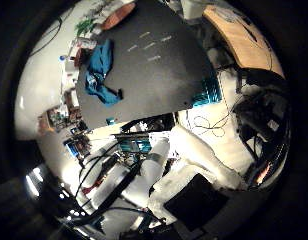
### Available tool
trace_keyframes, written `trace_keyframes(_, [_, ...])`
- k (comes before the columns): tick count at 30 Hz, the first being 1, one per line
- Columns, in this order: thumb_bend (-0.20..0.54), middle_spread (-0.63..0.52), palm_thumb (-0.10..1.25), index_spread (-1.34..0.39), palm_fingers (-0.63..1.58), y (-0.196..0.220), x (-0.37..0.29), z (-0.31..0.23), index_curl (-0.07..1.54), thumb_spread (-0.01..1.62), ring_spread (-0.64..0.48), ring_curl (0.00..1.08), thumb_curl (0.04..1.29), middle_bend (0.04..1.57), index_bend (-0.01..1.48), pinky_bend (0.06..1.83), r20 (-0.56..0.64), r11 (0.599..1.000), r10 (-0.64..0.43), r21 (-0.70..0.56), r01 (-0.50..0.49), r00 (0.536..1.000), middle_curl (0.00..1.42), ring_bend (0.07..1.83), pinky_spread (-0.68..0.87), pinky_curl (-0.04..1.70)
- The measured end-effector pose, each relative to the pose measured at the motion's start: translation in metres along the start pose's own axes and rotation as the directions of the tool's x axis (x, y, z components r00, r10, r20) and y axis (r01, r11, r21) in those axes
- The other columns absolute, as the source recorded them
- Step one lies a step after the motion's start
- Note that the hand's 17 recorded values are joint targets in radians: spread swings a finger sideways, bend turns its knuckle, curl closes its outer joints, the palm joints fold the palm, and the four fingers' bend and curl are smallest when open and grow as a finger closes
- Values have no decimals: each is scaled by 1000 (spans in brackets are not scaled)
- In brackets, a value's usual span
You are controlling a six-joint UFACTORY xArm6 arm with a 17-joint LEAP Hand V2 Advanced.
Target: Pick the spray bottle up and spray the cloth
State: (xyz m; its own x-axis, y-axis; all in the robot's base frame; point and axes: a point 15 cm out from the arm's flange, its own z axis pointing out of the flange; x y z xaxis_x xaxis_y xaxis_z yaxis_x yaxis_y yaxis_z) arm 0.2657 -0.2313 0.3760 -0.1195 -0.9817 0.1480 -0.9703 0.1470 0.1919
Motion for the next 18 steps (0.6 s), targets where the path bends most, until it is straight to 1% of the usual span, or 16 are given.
trace_keyframes(4, [-17,35,661,-399,237,-3,-8,-2,367,1205,164,209,274,184,195,195,-7,999,-38,4,38,999,303,188,379,294])
trace_keyframes(11, [-18,39,633,-401,230,0,-14,-7,368,1204,173,207,267,181,193,201,-18,998,-58,2,58,998,299,186,381,299])
trace_keyframes(18, [-18,40,617,-399,228,-8,-30,-13,367,1193,174,205,264,182,192,200,-30,994,-110,14,110,993,296,188,384,304])
